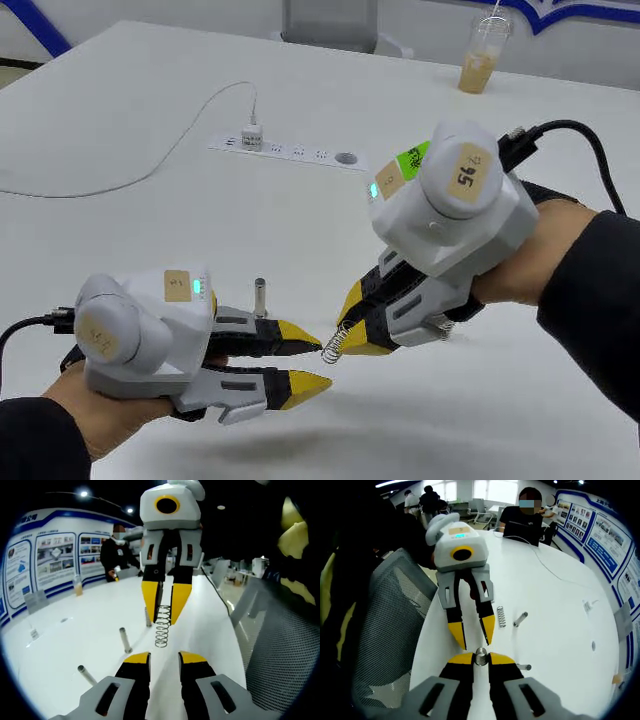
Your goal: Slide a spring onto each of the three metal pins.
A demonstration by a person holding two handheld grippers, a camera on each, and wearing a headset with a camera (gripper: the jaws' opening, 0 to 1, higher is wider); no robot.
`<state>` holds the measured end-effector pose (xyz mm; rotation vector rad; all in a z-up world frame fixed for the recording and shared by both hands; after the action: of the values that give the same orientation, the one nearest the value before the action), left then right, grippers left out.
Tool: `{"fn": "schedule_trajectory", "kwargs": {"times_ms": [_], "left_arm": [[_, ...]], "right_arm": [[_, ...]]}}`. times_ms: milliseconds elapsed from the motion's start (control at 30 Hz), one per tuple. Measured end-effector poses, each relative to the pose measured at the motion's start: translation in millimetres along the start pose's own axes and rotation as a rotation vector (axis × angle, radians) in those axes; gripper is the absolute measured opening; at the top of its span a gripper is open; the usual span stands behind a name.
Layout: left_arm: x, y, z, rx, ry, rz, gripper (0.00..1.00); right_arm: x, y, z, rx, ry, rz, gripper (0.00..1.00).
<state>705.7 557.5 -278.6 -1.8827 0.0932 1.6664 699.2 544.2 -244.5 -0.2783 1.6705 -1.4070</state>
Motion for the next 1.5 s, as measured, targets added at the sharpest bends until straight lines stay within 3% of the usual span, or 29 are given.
{"fn": "schedule_trajectory", "kwargs": {"times_ms": [500,967,1200,1500], "left_arm": [[10.0,-18.5,-8.9,-0.059,-0.063,0.003,0.33],[16.3,-29.6,-12.7,-0.101,-0.088,0.001,0.36],[17.4,-31.8,-13.2,-0.109,-0.093,0.000,0.37],[19.1,-34.1,-13.7,-0.115,-0.098,-0.003,0.37]], "right_arm": [[11.4,-14.6,25.7,0.052,0.033,-0.024,0.12],[18.0,-20.6,49.2,0.085,0.038,-0.078,0.12],[25.1,-17.9,67.2,0.097,0.039,-0.123,0.12],[29.0,-7.2,76.7,0.077,0.040,-0.164,0.12]]}}
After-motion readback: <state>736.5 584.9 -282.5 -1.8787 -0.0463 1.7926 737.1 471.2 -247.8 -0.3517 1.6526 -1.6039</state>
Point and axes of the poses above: the centre of the closed fingertips' face, and the gripper's own axes: y roughly forward along the fingers, z roughly to its right, x roughly out of its underside, the point moved 1 cm from there along -y, roughly backward along the fingers, and after that the axes turned 3 degrees about -z, right-handed, at the moved point
